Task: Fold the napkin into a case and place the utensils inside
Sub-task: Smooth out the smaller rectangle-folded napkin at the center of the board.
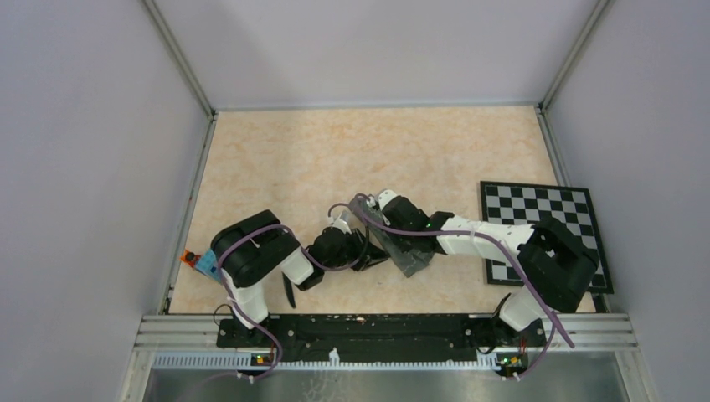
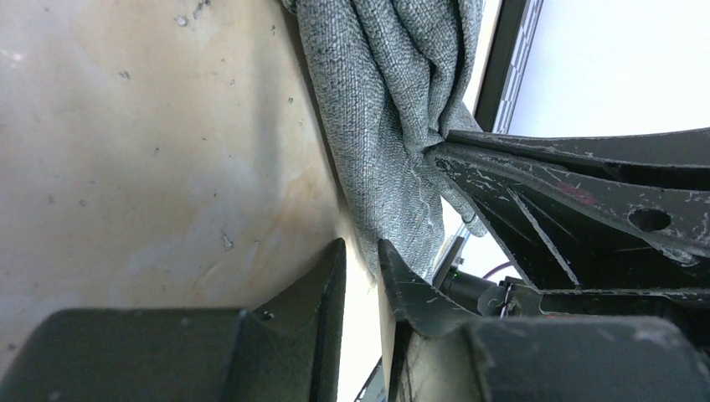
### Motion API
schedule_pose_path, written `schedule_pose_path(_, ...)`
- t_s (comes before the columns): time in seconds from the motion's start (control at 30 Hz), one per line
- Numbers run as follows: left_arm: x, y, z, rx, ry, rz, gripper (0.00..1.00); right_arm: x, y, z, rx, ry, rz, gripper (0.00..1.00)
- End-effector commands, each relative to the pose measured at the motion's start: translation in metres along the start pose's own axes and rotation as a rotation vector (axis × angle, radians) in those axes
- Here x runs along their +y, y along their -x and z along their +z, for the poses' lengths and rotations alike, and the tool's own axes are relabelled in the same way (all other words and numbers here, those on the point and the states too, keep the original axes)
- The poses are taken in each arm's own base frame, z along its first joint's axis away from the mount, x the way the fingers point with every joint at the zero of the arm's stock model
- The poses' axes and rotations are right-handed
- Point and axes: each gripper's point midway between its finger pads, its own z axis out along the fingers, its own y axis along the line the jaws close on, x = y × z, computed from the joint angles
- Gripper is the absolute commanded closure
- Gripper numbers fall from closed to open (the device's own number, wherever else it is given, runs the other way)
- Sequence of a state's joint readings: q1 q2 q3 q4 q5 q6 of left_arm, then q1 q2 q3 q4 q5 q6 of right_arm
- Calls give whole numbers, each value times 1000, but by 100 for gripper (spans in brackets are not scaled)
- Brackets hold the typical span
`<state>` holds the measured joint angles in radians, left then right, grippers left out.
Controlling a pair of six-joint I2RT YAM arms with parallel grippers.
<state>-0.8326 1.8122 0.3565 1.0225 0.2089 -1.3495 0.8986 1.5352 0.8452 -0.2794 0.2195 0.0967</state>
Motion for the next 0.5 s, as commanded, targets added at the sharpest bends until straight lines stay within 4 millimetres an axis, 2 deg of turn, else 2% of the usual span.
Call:
schedule_pose_path(0.0,12,-5,3,13,22,-12,75,8,28,-7,-76,24,28,100)
schedule_pose_path(0.3,15,-5,8,-1,31,3,87,42,34,-19,-83,201,156,100)
schedule_pose_path(0.47,18,-6,8,-5,42,13,91,47,29,-16,-56,216,209,100)
